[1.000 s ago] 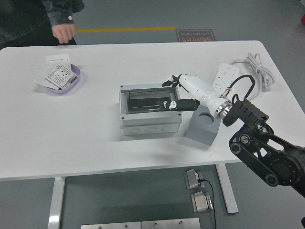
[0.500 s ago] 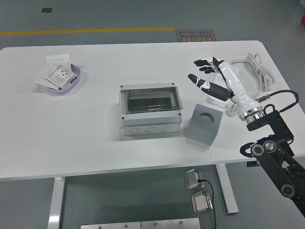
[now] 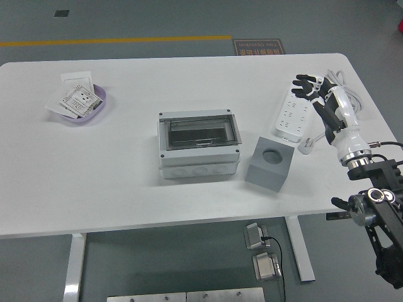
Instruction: Pick up the cylinder from the cube,place it in the box,flap close box
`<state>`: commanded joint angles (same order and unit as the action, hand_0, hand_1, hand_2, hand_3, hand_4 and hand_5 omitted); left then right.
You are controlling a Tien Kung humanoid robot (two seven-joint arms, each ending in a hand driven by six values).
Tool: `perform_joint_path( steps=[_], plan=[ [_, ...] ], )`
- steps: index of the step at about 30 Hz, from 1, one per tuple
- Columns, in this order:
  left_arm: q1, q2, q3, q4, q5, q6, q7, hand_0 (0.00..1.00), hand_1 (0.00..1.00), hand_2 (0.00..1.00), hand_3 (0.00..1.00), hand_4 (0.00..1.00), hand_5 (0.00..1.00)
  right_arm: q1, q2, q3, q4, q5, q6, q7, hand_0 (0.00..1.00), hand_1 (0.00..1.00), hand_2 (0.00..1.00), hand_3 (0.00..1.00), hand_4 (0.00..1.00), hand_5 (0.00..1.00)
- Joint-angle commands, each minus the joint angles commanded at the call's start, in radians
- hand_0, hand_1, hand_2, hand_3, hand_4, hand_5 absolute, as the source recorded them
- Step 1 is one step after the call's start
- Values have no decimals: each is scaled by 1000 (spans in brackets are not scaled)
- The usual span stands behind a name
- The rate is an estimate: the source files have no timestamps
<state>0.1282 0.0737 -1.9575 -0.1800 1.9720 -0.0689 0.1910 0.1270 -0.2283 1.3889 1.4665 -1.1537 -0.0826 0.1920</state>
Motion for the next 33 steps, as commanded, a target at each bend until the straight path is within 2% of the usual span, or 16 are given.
perform_joint_path(
  steps=[5, 6, 17, 18, 23, 24, 33],
  plan=[
    [1, 0, 3, 0, -1, 0, -1, 592, 660, 606, 600, 664, 286, -12, 5, 14, 19, 32, 6, -4, 811, 720, 718, 728, 961, 768],
    [0, 0, 5, 0, -3, 0, -1, 590, 659, 607, 600, 666, 289, -13, 6, 16, 22, 32, 6, -5, 829, 734, 724, 734, 976, 863],
    [-7, 1, 17, 0, -16, -1, -7, 591, 659, 607, 601, 666, 289, -25, 2, 43, 44, -7, 8, -26, 837, 741, 737, 753, 978, 862],
    [-7, 1, 16, 0, -16, -1, -8, 593, 660, 607, 601, 666, 291, -25, 1, 45, 47, -13, 7, -28, 838, 756, 770, 821, 981, 774],
    [-9, 4, 23, 0, -24, -1, -11, 593, 660, 607, 601, 666, 291, -29, -3, 54, 62, -54, 3, -37, 838, 756, 770, 821, 981, 774],
    [-10, 5, 24, 0, -25, -1, -11, 592, 660, 607, 601, 667, 293, -30, -4, 56, 64, -60, 3, -39, 826, 727, 743, 835, 943, 620],
    [-12, 11, 11, 0, -9, -1, -11, 593, 660, 607, 600, 667, 295, -28, -10, 74, 79, -109, -1, -48, 818, 705, 711, 811, 937, 595]
  ],
)
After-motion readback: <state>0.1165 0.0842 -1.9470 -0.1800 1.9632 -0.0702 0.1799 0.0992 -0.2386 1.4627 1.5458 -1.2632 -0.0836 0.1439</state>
